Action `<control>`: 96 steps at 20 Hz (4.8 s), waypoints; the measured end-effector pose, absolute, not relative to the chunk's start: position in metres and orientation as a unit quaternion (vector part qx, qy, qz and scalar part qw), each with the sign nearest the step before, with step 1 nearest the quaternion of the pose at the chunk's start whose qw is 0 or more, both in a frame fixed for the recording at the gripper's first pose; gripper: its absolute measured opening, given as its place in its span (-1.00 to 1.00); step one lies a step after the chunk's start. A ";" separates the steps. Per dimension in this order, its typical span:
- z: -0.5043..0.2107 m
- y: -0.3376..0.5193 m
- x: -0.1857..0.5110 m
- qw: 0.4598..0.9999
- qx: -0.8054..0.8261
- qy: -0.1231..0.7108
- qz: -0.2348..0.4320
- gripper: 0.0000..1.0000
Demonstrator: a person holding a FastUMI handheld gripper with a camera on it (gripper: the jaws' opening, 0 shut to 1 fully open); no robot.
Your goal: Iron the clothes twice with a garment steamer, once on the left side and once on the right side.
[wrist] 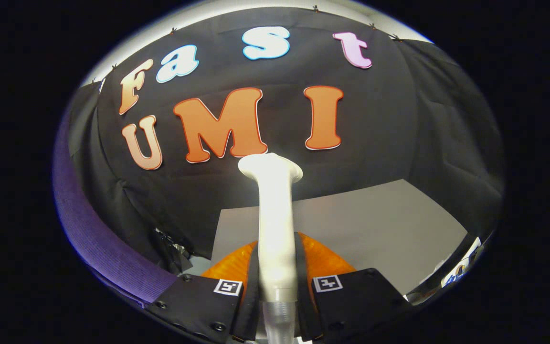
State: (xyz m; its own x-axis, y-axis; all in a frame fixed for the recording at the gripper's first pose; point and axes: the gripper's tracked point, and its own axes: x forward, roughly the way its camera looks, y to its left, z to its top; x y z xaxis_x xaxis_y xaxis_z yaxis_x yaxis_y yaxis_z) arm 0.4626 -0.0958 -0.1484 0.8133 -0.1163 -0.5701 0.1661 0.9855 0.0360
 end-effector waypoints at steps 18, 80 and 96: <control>0.040 -0.013 0.164 0.997 -0.015 0.044 -0.069 -0.20; -0.048 0.203 0.200 0.996 -0.058 0.025 -0.060 -0.20; -0.115 0.194 0.165 0.991 -0.059 0.102 -0.064 -0.19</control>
